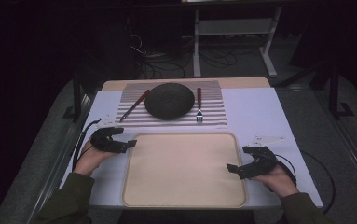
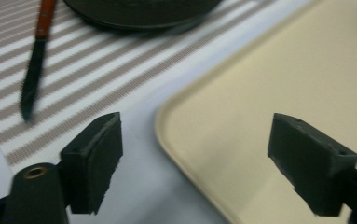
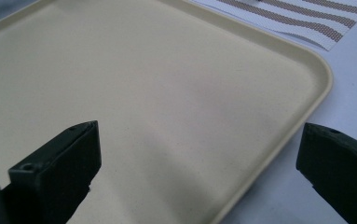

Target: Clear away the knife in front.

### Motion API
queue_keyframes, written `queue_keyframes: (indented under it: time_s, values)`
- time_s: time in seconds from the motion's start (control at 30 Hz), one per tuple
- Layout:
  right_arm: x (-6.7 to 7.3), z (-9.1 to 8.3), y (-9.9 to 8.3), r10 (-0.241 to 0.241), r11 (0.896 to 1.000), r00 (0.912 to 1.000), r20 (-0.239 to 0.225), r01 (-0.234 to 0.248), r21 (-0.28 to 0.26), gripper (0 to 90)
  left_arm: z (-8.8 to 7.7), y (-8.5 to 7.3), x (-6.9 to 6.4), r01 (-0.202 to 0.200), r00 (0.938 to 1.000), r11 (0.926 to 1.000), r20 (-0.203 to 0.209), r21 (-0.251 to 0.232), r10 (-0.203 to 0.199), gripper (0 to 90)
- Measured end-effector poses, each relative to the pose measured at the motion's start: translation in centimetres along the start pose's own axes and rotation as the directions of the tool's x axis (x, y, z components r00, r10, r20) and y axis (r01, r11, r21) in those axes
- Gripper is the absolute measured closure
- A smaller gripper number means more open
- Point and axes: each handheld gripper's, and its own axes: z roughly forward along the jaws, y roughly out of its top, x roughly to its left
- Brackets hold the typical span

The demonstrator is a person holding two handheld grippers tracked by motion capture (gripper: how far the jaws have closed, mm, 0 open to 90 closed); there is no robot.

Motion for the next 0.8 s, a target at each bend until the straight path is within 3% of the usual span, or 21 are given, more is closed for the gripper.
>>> queue_keyframes:
  time_s: [0.4, 0.57, 0.8]
  values:
    - [0.0, 0.0, 0.0, -0.004, 1.000, 1.0000, -0.002, 0.004, -0.002, 0.0, -1.2, -2.7, -2.4, -0.014, 0.9994, 0.9999, 0.032, -0.011, 0.014, 5.9]
    - [0.0, 0.0, 0.0, -0.007, 1.000, 1.0000, -0.002, 0.007, 0.001, 0.0, -1.2, -3.3, -2.8, -0.019, 0.9990, 0.9998, 0.041, -0.010, 0.019, 0.0]
    - [0.1, 0.0, 0.0, -0.008, 1.000, 1.0000, -0.002, 0.008, 0.001, 0.0, -1.0, -3.4, -3.0, -0.021, 0.9979, 0.9998, 0.062, -0.005, 0.022, 0.0]
